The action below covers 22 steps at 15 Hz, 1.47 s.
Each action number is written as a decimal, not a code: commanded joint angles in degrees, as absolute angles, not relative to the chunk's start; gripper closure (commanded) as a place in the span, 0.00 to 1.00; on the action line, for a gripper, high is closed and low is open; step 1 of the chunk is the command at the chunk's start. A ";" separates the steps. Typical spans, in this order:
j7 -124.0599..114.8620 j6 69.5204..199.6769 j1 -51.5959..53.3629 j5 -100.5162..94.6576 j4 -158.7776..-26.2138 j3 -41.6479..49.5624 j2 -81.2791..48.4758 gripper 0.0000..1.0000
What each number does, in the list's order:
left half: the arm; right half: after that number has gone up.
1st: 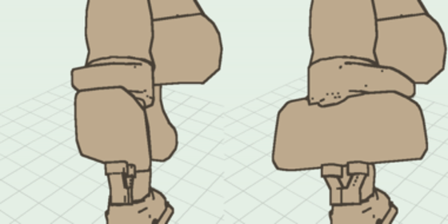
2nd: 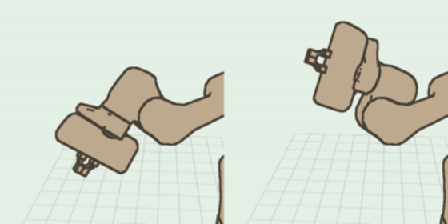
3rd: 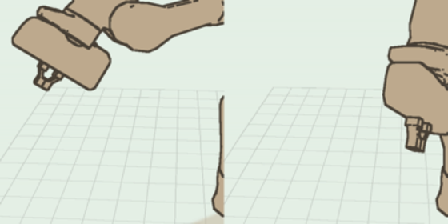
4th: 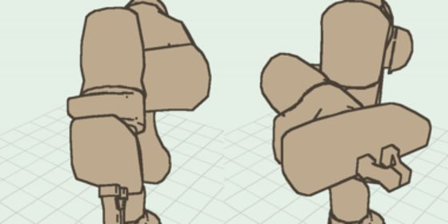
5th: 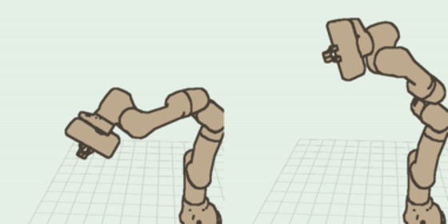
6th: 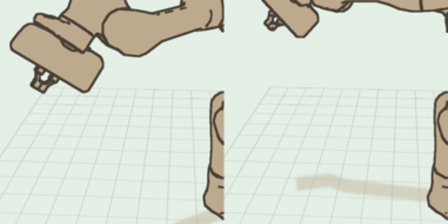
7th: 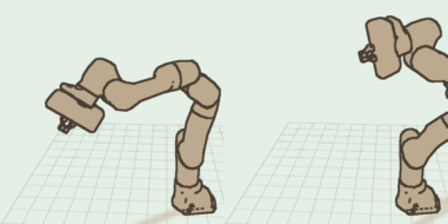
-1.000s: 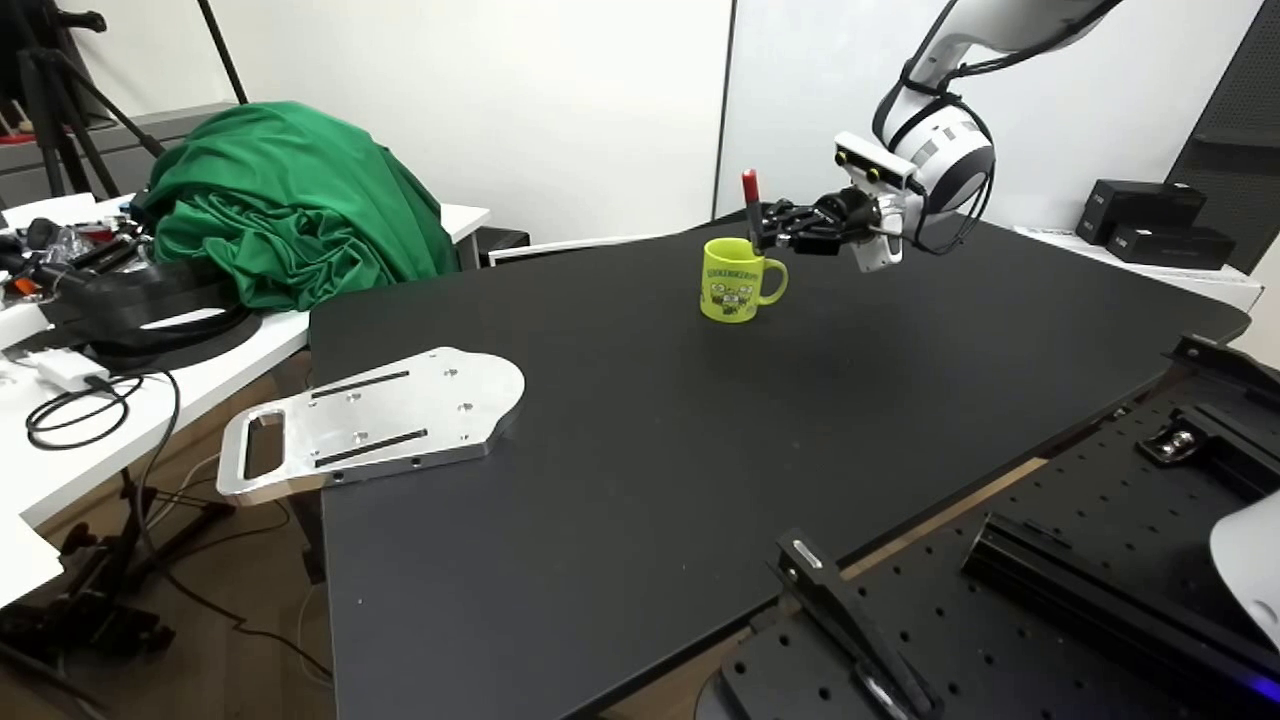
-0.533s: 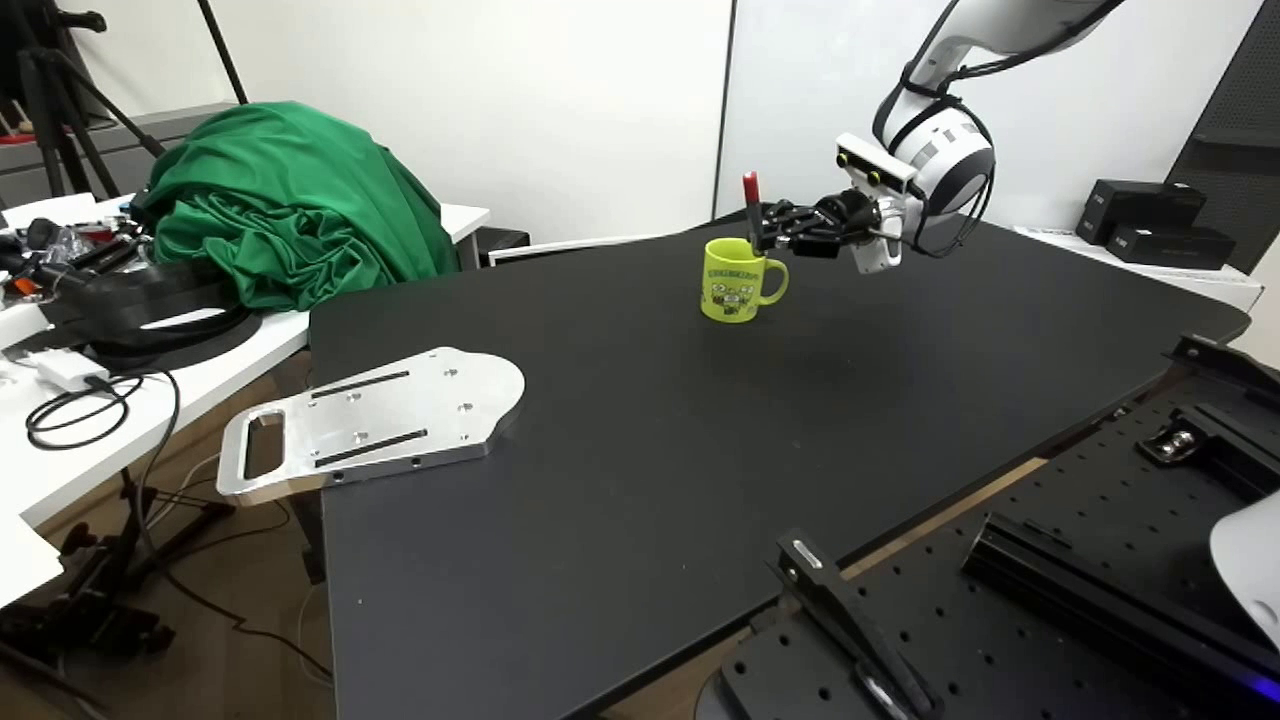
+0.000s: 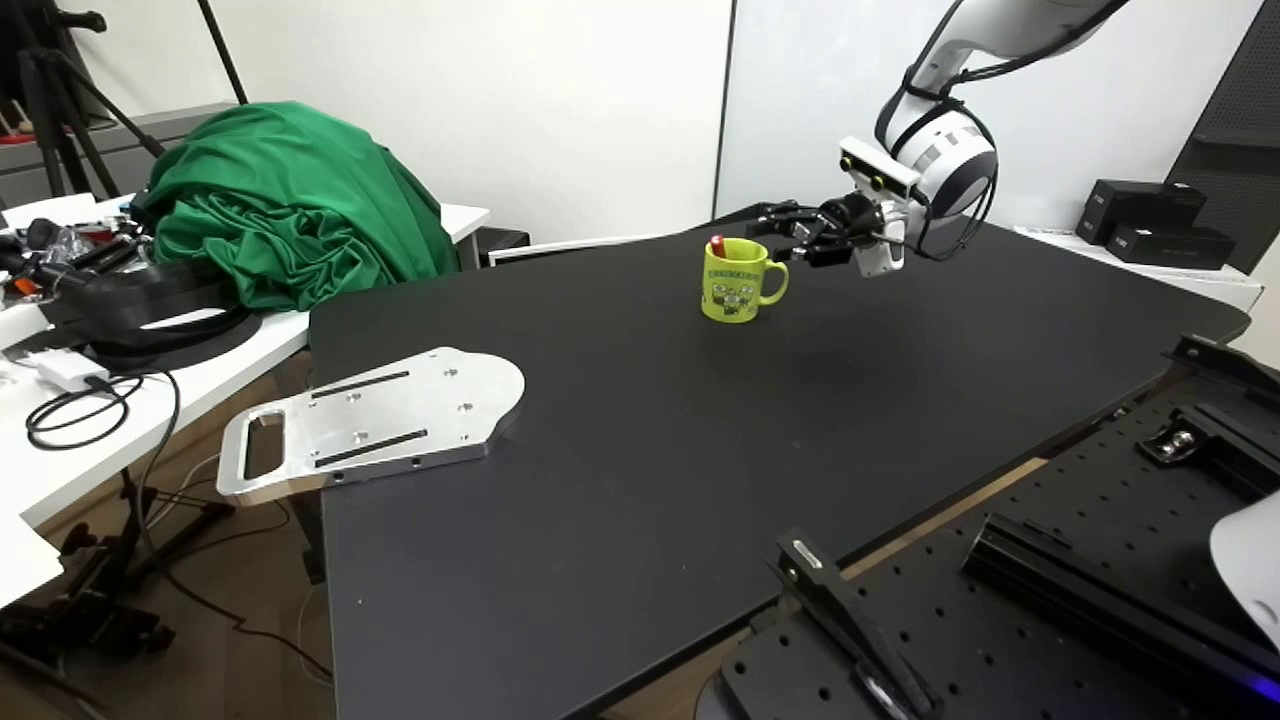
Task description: Place the red marker in the yellow mug
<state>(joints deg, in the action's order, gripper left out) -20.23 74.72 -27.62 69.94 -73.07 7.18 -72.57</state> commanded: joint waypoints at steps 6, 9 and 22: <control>-18.22 73.31 -26.31 69.63 -73.73 8.13 -69.01 0.00; -17.13 71.24 -26.11 69.30 -76.96 8.23 -64.10 0.00; -5.49 59.02 -23.48 64.56 -87.92 11.12 -45.09 0.00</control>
<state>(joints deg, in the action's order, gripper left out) -5.68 59.64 -24.35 64.00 -88.20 9.88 -44.83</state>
